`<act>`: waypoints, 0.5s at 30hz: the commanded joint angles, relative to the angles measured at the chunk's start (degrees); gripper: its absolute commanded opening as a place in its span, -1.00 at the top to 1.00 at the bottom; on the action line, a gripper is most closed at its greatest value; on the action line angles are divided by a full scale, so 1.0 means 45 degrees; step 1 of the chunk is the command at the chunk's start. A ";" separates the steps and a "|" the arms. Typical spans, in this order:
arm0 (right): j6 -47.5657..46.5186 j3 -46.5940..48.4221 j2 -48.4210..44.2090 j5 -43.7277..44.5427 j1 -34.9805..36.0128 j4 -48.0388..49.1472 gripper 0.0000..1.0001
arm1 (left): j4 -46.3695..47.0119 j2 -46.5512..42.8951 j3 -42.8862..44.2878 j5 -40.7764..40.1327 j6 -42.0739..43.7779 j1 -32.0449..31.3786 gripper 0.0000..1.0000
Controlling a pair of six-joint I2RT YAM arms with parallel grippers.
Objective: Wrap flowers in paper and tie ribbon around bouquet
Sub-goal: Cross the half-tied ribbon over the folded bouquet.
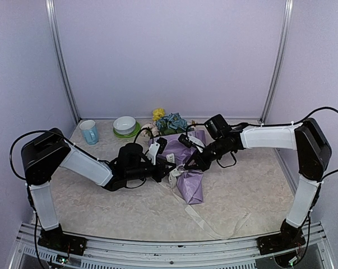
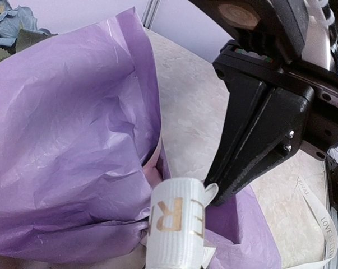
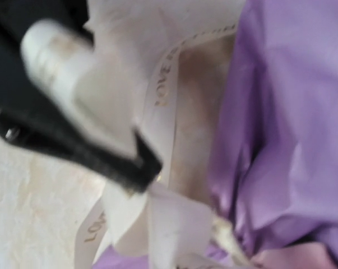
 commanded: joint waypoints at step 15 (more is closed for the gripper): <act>0.1553 -0.2100 -0.3159 0.2675 -0.0305 0.0284 0.33 | 0.0901 0.0801 -0.0004 0.0101 -0.0437 0.0219 1.00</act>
